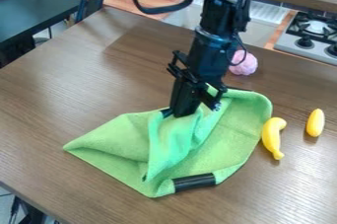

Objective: Unfold the cloth from bottom right to top left

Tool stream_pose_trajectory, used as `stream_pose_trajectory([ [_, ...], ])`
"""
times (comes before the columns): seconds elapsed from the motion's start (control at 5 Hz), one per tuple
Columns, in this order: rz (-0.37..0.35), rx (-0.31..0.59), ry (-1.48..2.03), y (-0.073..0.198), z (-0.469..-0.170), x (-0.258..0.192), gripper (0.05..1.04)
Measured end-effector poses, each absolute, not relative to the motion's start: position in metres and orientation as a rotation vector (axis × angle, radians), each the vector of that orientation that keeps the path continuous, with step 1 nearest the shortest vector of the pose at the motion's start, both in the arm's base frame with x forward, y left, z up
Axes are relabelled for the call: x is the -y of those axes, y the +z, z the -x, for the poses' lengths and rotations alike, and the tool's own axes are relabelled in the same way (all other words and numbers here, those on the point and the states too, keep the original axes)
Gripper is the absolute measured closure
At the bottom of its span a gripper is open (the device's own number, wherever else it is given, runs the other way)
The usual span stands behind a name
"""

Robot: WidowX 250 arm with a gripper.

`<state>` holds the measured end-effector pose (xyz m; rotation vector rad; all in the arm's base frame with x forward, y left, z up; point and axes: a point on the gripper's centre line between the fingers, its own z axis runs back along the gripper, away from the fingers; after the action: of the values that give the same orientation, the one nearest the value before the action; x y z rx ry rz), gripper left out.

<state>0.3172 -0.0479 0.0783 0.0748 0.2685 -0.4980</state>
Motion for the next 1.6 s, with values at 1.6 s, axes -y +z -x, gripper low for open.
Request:
stream_pose_trajectory([
  [1.6,-0.231,-0.209,-0.820,0.057,-0.395,-0.055,1.032],
])
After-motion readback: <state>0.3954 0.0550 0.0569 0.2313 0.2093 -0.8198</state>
